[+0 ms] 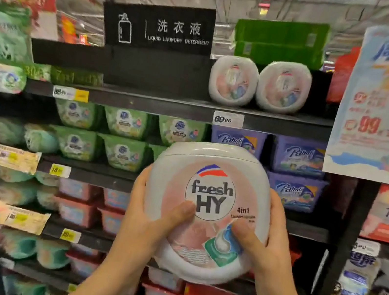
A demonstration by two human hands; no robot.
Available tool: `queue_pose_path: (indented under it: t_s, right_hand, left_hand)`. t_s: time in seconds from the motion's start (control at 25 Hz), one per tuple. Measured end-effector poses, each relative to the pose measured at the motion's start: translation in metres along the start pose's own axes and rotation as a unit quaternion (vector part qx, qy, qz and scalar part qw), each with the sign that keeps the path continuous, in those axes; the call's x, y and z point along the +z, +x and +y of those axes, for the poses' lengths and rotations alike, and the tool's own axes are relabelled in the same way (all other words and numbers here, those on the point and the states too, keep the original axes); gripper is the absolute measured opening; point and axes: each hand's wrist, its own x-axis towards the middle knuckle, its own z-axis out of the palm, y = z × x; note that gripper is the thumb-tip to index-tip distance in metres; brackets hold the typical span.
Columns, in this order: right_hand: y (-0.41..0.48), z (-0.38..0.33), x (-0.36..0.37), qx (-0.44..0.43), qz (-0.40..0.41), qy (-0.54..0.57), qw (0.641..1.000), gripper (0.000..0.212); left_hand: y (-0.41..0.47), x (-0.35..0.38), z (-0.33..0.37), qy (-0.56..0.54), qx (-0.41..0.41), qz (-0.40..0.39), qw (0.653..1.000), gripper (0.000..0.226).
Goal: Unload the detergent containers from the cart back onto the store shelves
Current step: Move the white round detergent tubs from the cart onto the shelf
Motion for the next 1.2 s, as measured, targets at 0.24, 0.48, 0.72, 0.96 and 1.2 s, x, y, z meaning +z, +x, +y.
queue_pose_path:
  t_s: [0.24,0.48,0.72,0.96,1.2]
  right_hand:
    - [0.098,-0.015,-0.007,-0.052,0.015,-0.039,0.998,0.106]
    - [0.177,-0.037,-0.010,-0.124,0.034,-0.077,0.989,0.110]
    - [0.251,-0.055,-0.027,-0.162,0.076,-0.092,0.979,0.077]
    - [0.293,-0.041,-0.058,-0.089,0.116,-0.103,0.984,0.073]
    - [0.313,-0.028,-0.089,-0.060,0.133,-0.105,0.984,0.081]
  left_hand:
    - [0.094,0.011,0.010,0.016,0.081,-0.123,0.989,0.112]
    - [0.188,0.033,0.031,0.025,0.159,-0.141,0.977,0.102]
    - [0.276,0.064,0.037,0.026,0.216,-0.185,0.959,0.101]
    - [0.342,0.091,0.007,0.103,0.191,-0.231,0.949,0.100]
    - [0.367,0.117,-0.013,0.137,0.163,-0.240,0.947,0.110]
